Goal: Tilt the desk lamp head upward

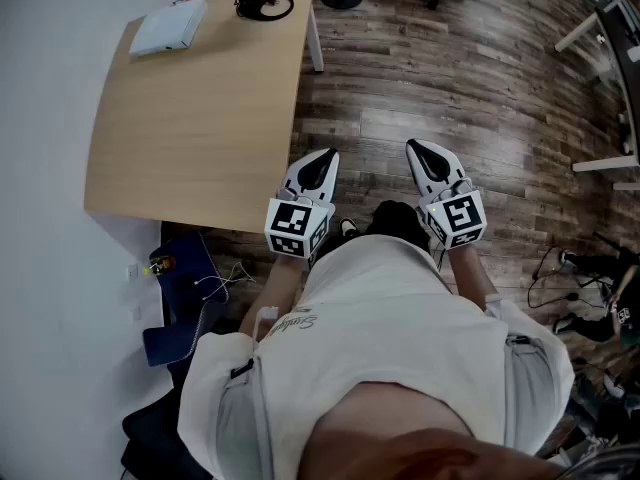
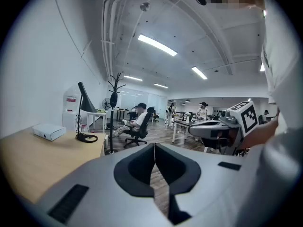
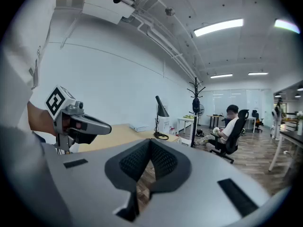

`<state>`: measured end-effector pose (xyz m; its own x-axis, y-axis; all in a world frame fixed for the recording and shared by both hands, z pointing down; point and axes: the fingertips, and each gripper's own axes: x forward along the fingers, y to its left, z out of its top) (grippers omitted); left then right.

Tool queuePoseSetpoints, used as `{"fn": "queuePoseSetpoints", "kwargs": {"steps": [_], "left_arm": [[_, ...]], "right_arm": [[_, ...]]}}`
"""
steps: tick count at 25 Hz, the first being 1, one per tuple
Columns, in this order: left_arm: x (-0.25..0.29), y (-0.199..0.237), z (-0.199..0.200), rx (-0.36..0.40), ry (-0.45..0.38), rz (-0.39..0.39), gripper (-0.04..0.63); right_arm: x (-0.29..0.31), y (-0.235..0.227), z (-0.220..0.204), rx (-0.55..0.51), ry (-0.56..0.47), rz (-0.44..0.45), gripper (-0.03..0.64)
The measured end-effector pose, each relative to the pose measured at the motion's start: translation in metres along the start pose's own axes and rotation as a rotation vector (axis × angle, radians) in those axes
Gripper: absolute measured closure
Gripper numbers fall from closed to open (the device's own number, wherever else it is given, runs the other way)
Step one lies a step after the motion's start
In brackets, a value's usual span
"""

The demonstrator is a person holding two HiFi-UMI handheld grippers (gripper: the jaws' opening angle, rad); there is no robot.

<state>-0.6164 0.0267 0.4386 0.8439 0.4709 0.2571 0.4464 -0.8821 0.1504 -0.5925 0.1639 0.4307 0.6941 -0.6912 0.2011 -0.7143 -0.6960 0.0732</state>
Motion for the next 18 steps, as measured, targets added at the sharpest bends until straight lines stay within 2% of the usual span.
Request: {"fn": "queuePoseSetpoints", "kwargs": {"steps": [6,11,18], "left_arm": [[-0.002,-0.005,-0.006,-0.005,0.003,-0.008,0.580],[0.007,0.000,-0.012,-0.024,0.024,-0.023,0.580],[0.057,0.019,-0.020,-0.055,0.072,-0.021,0.580]], "right_arm": [[-0.003,-0.001,0.002,0.004,0.005,-0.005,0.621],[0.003,-0.008,-0.005,0.048,0.003,-0.026,0.621],[0.033,-0.042,-0.034,0.110,0.051,-0.017,0.621]]}}
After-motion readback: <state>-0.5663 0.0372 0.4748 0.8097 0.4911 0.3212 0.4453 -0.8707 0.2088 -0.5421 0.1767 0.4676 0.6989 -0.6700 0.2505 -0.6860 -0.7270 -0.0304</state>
